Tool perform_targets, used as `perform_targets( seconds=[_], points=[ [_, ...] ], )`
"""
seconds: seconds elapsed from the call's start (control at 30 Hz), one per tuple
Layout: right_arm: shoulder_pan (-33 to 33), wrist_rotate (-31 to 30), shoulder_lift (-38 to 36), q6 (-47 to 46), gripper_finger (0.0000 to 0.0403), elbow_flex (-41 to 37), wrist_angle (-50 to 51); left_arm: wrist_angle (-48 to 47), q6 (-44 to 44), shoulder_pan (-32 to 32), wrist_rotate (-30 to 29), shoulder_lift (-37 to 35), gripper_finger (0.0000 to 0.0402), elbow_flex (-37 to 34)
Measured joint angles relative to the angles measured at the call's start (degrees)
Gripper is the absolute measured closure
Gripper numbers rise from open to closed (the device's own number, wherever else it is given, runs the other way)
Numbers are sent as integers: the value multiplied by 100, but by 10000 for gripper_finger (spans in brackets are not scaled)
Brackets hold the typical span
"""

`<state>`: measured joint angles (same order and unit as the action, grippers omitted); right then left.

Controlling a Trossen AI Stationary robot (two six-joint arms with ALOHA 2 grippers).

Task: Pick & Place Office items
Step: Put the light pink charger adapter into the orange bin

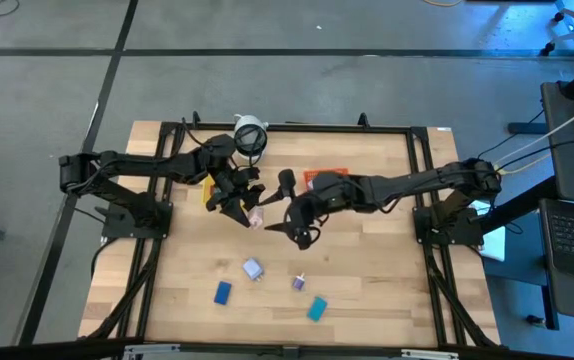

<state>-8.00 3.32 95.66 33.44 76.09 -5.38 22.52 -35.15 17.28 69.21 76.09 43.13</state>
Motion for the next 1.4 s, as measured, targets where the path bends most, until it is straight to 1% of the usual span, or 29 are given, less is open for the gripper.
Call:
perform_targets(
  seconds=[0.17,0.4,0.53,0.67,0.77,0.93,1.1,1.27,1.4],
  points=[
    [17,338,75,-98,122,2,-240,0,-14,0,-25,2,169,0],
    [62,387,396,-43,122,0,-438,-23,-18,-72,-54,31,167,-13],
    [117,657,424,-149,122,0,-520,-2,-6,-116,-52,31,169,-13],
    [127,696,424,-149,126,0,-530,-5,-11,-114,-48,31,166,-13],
    [183,954,427,-266,140,0,-548,-8,-14,-116,-45,31,167,-13],
    [289,1321,587,-448,175,17,-766,-42,-117,-170,-31,37,167,-13],
    [347,1754,823,-579,206,336,-615,-92,-188,-280,82,36,164,-17],
    [346,1846,947,-505,221,669,-98,-211,-238,-327,138,37,168,-20],
    [347,1978,981,-493,233,719,-57,-216,-246,-351,167,37,165,-20]
  ],
)
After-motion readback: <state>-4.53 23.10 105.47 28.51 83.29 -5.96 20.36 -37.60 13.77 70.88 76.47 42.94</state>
